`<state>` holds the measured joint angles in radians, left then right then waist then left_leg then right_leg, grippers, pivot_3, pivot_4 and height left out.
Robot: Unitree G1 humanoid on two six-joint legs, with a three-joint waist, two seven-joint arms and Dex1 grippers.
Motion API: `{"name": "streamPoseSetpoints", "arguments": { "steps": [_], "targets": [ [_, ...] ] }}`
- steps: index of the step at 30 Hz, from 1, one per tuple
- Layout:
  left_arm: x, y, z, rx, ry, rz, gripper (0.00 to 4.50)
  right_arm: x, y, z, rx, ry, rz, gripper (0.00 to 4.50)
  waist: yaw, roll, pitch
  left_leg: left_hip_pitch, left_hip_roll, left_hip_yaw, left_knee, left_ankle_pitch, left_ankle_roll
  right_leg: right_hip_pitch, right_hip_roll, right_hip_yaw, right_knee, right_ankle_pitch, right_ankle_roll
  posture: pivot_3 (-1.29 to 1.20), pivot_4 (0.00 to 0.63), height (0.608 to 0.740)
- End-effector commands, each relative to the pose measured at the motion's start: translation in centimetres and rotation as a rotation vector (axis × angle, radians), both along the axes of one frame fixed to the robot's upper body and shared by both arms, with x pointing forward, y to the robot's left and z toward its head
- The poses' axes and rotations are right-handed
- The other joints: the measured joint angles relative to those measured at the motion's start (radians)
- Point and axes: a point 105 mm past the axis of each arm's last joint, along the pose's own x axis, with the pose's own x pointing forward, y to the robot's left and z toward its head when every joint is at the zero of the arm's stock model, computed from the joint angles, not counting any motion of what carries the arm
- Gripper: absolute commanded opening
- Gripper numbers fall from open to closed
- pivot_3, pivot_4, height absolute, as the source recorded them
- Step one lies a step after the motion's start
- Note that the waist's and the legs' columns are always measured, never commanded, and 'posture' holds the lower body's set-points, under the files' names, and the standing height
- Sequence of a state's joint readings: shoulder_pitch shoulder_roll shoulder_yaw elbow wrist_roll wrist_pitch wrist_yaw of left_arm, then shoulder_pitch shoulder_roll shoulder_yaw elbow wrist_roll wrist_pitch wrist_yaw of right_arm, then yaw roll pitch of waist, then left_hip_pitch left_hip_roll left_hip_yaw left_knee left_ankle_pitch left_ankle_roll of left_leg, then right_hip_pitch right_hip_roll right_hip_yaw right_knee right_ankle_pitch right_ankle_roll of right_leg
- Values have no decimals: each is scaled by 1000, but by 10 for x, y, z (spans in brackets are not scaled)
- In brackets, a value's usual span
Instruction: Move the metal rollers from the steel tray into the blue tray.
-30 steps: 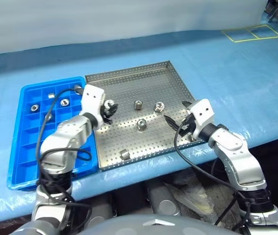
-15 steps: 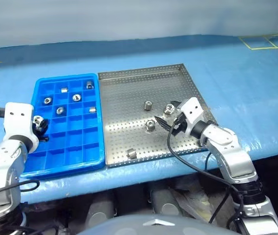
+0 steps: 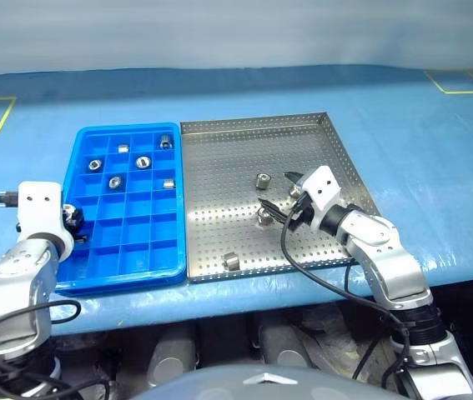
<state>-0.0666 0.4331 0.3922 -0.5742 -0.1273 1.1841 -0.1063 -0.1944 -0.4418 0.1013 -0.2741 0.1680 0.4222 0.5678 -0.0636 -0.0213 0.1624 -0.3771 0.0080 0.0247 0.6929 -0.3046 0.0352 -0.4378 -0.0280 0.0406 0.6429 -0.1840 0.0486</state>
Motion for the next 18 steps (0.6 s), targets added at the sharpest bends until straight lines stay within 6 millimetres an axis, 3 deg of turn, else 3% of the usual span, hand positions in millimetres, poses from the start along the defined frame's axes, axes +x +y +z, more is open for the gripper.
{"name": "streamPoseSetpoints", "arguments": {
  "steps": [1, 9, 15, 18],
  "targets": [
    [10, -3, 6, 19, -44, -5, 1707, -1, 0, 12, 7, -48, 6, 4500, -2, 0, 0, 0, 0, 0, 0, 0, 0, 0, 0, 0, 0, 0, 0, -117, 150, 740],
    [13, -6, 2, 36, -23, -31, 1707, -2, -4, 12, 6, -53, -10, 4500, -6, 0, 0, 0, 0, 1, 0, 0, 0, -1, 0, 0, 0, 0, 0, -140, 150, 740],
    [14, 1, 12, 37, -92, 25, 3679, -1, -4, 12, 7, -54, -17, 4500, -9, 0, 0, 0, 0, 2, 0, 0, 0, -1, -1, 0, 0, 0, 0, -139, 150, 740],
    [22, -10, 29, -12, -217, -11, 3679, -1, -5, 13, 8, -57, -20, 4500, -10, -1, 0, 0, 1, 2, 0, 0, 0, -1, -1, 0, 1, 0, 0, -141, 150, 740]
  ]
}}
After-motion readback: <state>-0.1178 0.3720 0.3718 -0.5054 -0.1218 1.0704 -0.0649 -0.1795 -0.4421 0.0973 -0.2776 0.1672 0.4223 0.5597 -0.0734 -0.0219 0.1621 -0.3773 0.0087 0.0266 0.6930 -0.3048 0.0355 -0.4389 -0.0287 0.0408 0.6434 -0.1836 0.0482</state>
